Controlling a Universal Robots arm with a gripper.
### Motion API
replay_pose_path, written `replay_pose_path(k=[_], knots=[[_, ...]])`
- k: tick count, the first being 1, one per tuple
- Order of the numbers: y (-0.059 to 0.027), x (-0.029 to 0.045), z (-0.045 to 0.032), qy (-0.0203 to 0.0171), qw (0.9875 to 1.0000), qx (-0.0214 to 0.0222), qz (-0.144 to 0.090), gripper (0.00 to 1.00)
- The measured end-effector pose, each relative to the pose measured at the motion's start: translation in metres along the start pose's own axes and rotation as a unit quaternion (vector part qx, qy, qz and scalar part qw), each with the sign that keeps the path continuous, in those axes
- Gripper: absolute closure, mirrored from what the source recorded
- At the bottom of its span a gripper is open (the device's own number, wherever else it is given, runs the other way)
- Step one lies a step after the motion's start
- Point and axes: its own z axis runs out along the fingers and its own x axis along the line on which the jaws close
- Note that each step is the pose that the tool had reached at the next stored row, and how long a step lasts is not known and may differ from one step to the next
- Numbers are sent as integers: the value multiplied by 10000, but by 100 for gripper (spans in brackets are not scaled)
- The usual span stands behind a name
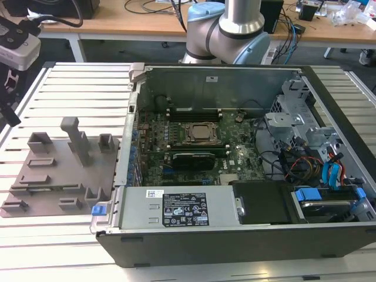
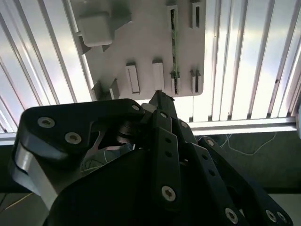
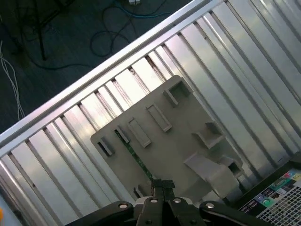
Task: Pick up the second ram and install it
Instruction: 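Pick up the second ram and move it above second insertion slot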
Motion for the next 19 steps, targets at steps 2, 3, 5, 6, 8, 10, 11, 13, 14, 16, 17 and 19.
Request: replay_pose_path(k=[2,3,5,6,8,10,11,13,14,16,17,19], knots=[[0,0,1,12,9996,-7,-281,90],[0,0,0,16,9994,-9,-350,90],[0,0,0,23,9987,-12,-513,90],[0,0,0,29,9979,-16,-647,90],[0,0,0,39,9963,-21,-864,90],[0,0,0,50,9938,-27,-1106,90],[0,0,0,54,9928,-29,-1195,90],[0,0,0,64,9896,-35,-1435,90],[0,0,0,70,9878,-38,-1558,90],[-1,0,0,80,9840,-43,-1778,90],[0,0,1,83,9827,-45,-1851,90],[0,0,0,91,9796,-49,-2009,90]])
